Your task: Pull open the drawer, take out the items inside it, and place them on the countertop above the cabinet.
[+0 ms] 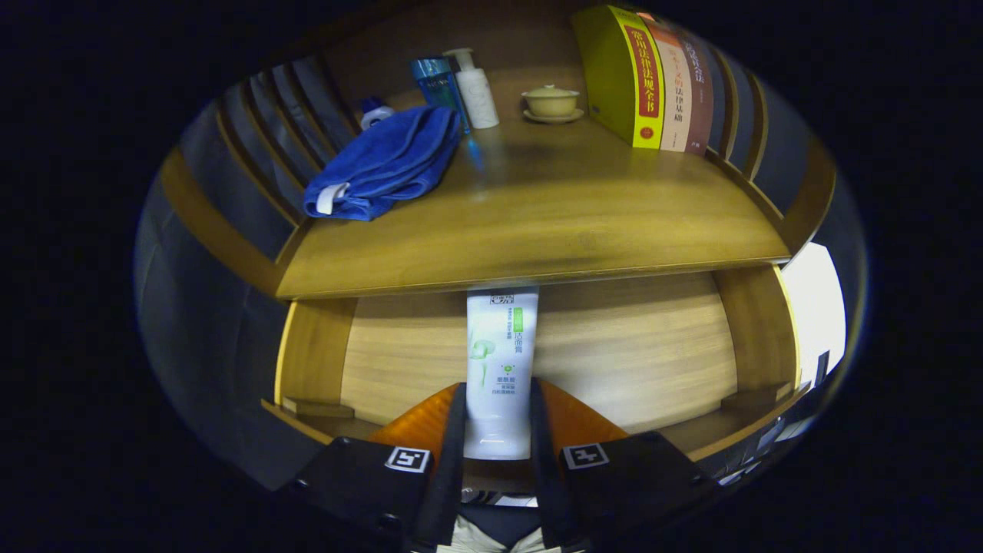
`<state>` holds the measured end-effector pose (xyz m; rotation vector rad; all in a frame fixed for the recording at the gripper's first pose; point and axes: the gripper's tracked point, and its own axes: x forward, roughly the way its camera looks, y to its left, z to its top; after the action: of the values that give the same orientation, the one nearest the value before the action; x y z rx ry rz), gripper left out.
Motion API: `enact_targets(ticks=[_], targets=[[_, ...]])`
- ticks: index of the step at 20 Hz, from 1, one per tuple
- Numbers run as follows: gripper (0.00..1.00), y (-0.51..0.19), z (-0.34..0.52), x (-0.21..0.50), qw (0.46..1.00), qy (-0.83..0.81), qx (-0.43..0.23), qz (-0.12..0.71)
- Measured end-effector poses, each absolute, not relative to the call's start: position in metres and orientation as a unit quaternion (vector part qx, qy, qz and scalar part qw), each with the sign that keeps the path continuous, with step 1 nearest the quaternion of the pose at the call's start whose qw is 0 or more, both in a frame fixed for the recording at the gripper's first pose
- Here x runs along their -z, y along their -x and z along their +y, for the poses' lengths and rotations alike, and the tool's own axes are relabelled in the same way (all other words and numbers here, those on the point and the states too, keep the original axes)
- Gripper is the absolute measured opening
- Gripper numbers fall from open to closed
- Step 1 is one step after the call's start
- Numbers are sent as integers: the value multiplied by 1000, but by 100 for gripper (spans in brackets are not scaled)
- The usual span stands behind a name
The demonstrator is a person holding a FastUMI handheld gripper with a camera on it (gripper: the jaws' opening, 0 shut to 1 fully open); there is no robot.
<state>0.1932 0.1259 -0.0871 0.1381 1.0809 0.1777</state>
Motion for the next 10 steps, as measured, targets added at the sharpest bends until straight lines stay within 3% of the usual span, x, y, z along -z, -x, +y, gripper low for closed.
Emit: enact_targets(ticks=[10], targets=[[49,-187,129,21,885,-58,-107,450]])
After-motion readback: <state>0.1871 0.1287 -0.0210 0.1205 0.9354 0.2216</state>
